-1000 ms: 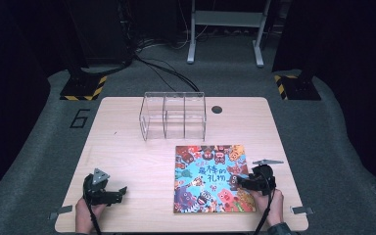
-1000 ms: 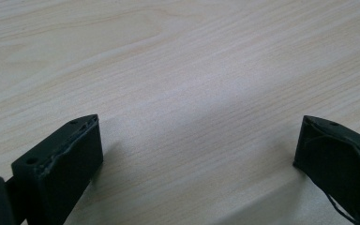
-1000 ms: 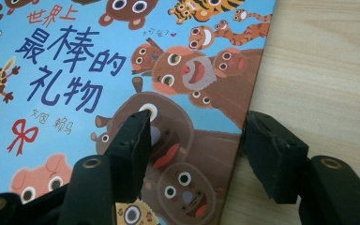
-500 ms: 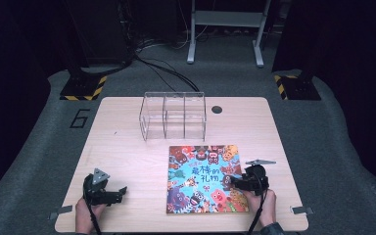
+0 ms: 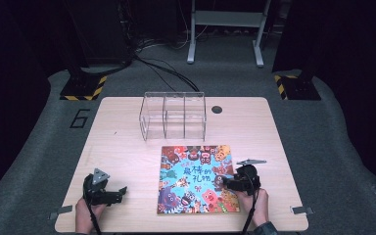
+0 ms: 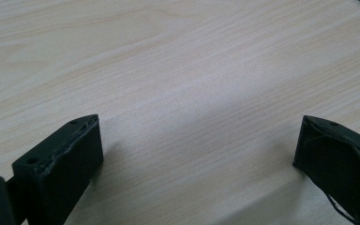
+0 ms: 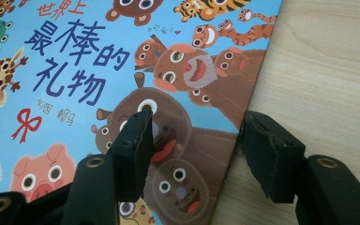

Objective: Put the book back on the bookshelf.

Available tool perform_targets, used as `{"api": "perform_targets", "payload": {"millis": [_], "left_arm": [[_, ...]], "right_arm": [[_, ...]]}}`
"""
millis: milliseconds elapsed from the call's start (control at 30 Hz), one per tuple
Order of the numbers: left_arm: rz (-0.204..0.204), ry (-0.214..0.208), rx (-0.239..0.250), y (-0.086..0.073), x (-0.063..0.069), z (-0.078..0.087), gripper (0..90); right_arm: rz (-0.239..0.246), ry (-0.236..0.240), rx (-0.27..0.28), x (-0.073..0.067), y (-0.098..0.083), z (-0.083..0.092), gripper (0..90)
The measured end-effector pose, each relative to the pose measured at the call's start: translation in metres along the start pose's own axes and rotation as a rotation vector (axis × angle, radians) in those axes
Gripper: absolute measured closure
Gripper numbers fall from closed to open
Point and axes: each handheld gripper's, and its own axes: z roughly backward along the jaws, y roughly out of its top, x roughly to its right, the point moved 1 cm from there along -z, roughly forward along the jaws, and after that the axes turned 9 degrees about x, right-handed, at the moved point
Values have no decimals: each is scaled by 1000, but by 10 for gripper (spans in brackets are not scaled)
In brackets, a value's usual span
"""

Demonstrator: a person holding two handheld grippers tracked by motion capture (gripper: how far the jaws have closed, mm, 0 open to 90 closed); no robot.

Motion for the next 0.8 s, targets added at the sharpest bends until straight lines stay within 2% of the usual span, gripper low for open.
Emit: {"api": "perform_targets", "payload": {"millis": [33,100,133,167,233,300,400,433,467,500,533,567,633,667,733,800], "left_arm": [[0,0,0,0,0,0,10],[0,0,0,0,0,0,10],[1,0,0,0,0,0,11],[0,0,-1,0,0,0,11],[-1,-1,-1,0,0,0,10],[-1,-1,-1,0,0,0,10],[1,0,-1,0,0,0,9],[7,12,10,0,0,-2,9],[7,13,10,0,0,-2,9],[8,16,15,0,0,-2,9],[9,11,-3,1,0,-1,8],[17,29,16,0,1,-3,8],[17,34,14,1,1,-3,7],[24,37,-1,3,1,-4,7],[47,42,-19,7,3,-4,16],[86,23,4,12,7,-4,5]], "right_arm": [[-11,4,3,-3,0,-1,438],[6,11,3,-4,1,-3,439],[-5,11,-1,-7,1,-4,439],[13,17,3,-7,2,-5,440],[4,23,4,-10,2,-6,441],[15,25,3,-10,2,-7,442],[45,45,3,-8,2,-7,442],[51,56,-2,-8,2,-7,435],[77,69,2,-6,3,-7,425],[98,81,5,-4,2,-7,413],[113,87,11,-3,2,-7,391],[120,85,3,-3,2,-7,369],[128,84,0,-3,3,-8,335],[153,78,-37,-2,5,-8,252],[156,97,-66,-1,8,-8,209],[142,104,-90,2,10,-8,183]]}}
